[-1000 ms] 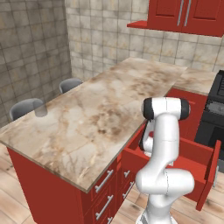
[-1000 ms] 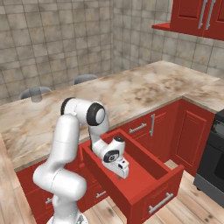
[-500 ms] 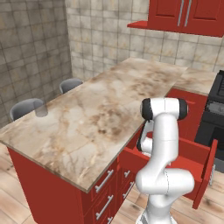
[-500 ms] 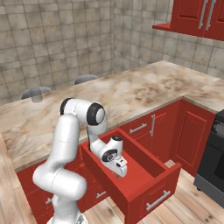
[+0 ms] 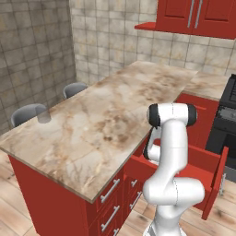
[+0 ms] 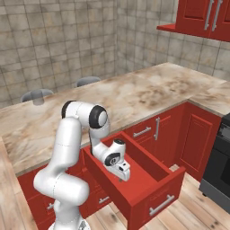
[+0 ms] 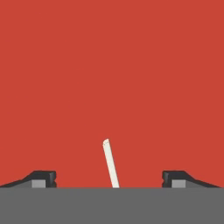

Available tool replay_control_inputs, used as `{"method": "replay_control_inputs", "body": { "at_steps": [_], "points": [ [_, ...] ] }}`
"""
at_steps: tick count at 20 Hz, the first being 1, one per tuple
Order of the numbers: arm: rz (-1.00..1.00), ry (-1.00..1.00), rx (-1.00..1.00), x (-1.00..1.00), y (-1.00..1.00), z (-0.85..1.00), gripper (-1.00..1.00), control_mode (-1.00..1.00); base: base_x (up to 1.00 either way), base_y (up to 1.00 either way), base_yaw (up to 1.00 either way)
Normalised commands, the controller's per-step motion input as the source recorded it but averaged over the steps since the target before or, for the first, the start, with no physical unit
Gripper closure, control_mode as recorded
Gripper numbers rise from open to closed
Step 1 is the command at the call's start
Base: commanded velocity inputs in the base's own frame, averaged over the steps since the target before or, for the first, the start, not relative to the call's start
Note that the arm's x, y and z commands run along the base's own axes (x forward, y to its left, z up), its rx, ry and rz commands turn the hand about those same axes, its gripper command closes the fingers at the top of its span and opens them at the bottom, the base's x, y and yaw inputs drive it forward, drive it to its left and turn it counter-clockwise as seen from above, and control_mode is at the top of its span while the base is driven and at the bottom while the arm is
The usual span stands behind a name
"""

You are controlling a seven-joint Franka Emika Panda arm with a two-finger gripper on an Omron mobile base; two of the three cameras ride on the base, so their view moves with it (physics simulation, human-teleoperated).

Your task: Take a straw from the drawer in front and place it inside the glass cup on the dining counter.

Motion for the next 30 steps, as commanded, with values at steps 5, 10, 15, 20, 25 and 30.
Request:
{"method": "replay_control_inputs", "body": {
  "at_steps": [5,10,15,20,25,30],
  "points": [
    [0.00,0.00,0.00,-0.01,-0.31,-0.12,1.00,-1.00,0.00,0.00,0.00],
    [0.00,0.00,0.00,0.00,-0.17,-0.01,1.00,-1.00,0.00,0.00,0.00],
    [0.00,0.00,0.00,0.00,-0.09,0.00,1.00,-1.00,0.00,0.00,0.00],
    [0.00,0.00,0.00,0.00,-0.29,0.03,1.00,-1.00,0.00,0.00,0.00],
    [0.00,0.00,0.04,0.00,-0.34,0.44,1.00,-1.00,0.00,0.00,0.00],
    [0.00,0.00,0.01,0.00,-0.22,0.53,1.00,-1.00,0.00,0.00,0.00]
  ]
}}
